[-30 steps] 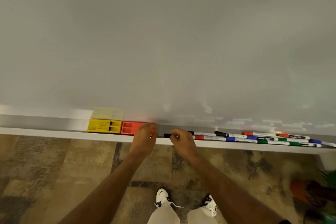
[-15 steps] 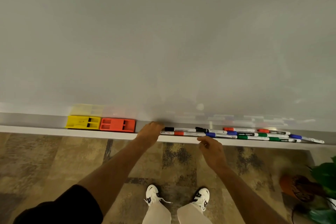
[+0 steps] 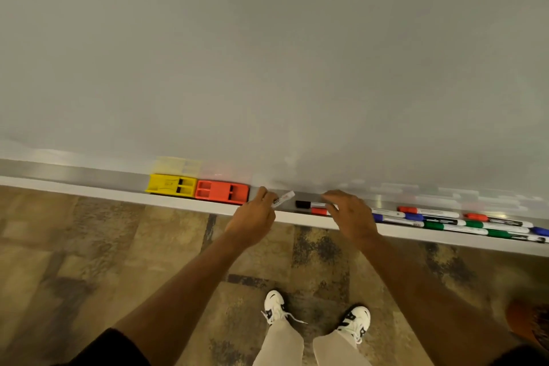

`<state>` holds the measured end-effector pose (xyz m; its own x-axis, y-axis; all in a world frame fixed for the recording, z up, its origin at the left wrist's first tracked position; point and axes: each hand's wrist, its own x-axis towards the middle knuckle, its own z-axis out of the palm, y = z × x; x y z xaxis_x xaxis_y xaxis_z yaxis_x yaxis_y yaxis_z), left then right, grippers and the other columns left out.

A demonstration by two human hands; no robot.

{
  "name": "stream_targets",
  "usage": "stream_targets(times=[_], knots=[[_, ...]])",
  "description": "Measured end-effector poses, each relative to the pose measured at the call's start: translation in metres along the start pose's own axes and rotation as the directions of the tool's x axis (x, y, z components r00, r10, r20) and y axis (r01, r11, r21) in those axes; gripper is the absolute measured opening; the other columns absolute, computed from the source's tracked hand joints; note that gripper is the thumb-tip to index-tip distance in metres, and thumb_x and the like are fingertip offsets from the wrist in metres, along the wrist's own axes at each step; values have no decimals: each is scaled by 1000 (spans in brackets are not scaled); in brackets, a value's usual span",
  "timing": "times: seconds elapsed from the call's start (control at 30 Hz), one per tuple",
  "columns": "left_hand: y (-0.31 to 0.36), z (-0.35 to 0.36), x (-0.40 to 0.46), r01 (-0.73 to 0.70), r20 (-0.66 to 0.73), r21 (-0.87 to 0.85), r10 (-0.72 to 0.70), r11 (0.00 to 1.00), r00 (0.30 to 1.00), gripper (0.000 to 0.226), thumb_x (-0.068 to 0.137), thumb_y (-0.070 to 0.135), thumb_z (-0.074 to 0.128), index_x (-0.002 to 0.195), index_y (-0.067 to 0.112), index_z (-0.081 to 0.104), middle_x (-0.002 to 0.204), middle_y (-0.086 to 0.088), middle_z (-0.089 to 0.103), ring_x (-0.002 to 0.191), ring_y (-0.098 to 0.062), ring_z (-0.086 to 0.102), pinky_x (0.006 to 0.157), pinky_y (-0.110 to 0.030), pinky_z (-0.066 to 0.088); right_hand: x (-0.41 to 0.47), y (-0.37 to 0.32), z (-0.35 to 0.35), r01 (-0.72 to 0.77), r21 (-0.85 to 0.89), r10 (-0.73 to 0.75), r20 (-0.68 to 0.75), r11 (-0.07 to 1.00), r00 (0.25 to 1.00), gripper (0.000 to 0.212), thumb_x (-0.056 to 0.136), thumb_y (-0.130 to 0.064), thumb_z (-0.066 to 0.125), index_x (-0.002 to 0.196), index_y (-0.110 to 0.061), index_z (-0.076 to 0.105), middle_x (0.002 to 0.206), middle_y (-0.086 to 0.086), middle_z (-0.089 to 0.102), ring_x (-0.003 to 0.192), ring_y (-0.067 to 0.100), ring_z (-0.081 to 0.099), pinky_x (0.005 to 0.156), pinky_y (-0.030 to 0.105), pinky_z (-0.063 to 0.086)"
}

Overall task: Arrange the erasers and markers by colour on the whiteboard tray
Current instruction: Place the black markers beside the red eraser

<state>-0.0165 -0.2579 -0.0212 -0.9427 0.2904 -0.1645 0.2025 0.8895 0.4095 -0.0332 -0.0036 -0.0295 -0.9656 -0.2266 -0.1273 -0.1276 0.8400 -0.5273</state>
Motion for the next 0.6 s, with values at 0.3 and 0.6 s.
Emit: stream_targets(times=[0.3,0.6], knots=[[-26,-11,-32,55,-80,-72,-60,996,995,15,96,22,40,109,21,47,96,6,48,53,-10,45,45,-25,32,23,-10,23,161,-409,-59,250,898,966,13,88,-23,61,100,-21,66,98,1,68,79,22,64,67,31,51],[-21,-4,-41,68,-32,-92,-72,993,997,19,96,24,40,113,22,49,99,11,47,57,-5,47,46,-16,28,29,-9,30,253,-504,-122,278,826,953,23,89,-17,62,112,-17,59,106,2,61,77,25,67,61,35,54]])
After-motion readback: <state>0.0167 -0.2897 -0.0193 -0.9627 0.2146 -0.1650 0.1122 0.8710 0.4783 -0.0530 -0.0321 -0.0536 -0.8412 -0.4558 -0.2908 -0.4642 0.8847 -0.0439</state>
